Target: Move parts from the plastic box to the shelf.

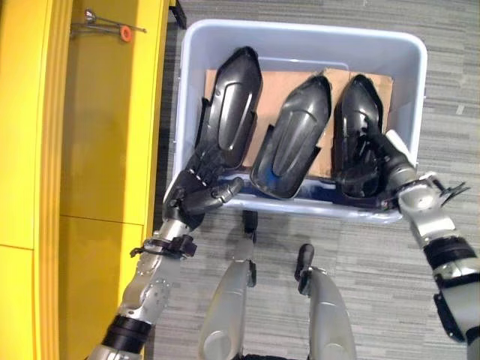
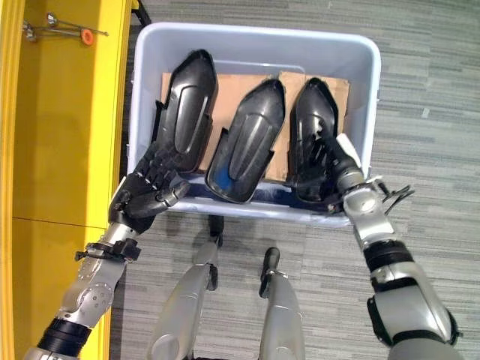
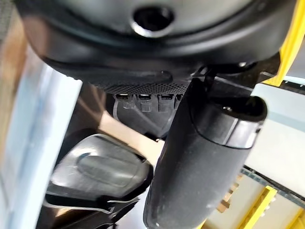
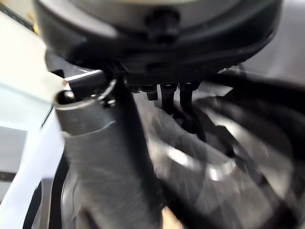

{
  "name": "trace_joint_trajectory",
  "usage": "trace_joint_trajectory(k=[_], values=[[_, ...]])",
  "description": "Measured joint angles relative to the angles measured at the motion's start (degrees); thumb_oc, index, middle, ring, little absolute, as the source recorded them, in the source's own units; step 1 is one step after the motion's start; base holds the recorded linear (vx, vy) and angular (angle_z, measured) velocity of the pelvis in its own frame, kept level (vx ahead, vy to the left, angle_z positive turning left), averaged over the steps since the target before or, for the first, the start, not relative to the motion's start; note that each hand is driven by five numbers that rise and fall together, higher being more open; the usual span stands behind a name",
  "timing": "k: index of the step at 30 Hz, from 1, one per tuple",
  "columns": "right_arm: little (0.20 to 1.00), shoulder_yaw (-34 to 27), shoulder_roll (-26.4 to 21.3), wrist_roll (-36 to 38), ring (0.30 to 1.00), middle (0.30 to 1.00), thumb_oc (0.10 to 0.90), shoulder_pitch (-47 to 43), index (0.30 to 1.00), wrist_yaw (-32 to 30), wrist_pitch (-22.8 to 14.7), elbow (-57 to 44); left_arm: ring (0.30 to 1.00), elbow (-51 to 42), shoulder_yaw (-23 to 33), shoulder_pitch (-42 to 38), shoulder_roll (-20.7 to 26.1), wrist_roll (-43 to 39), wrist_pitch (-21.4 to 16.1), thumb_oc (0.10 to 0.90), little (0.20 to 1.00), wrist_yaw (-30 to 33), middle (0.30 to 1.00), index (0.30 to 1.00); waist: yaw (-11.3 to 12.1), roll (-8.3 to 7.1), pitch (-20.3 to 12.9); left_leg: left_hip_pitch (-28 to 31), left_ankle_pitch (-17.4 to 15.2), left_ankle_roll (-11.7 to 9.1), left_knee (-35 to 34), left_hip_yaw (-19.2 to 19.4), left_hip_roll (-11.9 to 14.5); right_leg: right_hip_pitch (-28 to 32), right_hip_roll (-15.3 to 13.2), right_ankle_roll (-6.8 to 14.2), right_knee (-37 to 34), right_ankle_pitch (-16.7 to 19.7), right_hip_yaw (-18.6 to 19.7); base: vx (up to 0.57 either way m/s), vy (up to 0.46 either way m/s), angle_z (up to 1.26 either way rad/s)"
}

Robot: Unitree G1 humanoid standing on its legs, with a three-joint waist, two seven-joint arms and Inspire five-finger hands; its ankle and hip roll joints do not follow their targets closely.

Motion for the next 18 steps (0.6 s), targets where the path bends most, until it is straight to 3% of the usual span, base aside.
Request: trace_joint_trajectory(k=[2, 4, 13, 18], values=[[1.000, 0.61, -0.16, -0.35, 1.000, 1.000, 0.900, -1.25, 1.000, -0.01, 1.22, -0.15, 1.000, -0.04, -0.05, 0.25, 0.05, -0.45, 1.15, 0.900, 1.000, -1.53, 1.000, 1.000, 0.29, 0.45, -0.01, -0.03, -2.01, -1.62, -0.02, 0.11, 0.15, -0.18, 0.25, -0.90, 0.02, 0.48, -0.16, 0.00, 0.000, 0.00], [1.000, 1.02, -0.43, -0.45, 1.000, 1.000, 0.900, -1.33, 1.000, 0.00, 1.32, -0.19, 1.000, -0.83, -0.07, 0.59, 0.06, -0.67, 1.15, 0.900, 1.000, -2.76, 1.000, 1.000, 0.53, 0.67, -0.02, -0.02, -2.93, -1.78, 0.20, 0.01, 0.22, -0.21, 0.25, -1.27, 0.03, 0.69, -0.22, 0.00, 0.000, 0.00], [1.000, 4.14, -0.60, -2.65, 1.000, 1.000, 0.900, -4.05, 1.000, 0.11, 3.83, -0.41, 1.000, -2.16, -1.02, 1.53, 0.13, -0.74, 2.22, 0.900, 1.000, -4.00, 1.000, 1.000, 0.54, 1.36, -0.08, 1.12, -2.55, -1.51, 0.60, 0.12, 0.17, 0.29, 0.14, -0.99, 1.09, 0.69, 0.33, 0.01, 0.001, -0.03], [1.000, 4.47, -0.61, -2.74, 1.000, 1.000, 0.900, -4.03, 1.000, 0.52, 4.97, -1.37, 1.000, -2.73, -1.03, 3.18, 0.17, -0.75, 2.23, 0.900, 1.000, -4.56, 1.000, 1.000, 0.48, 1.83, -0.15, 2.24, -0.19, -0.60, 1.08, 0.03, 0.02, 1.40, 0.11, -0.59, 1.85, -0.36, 0.52, 0.01, 0.000, -0.02]])
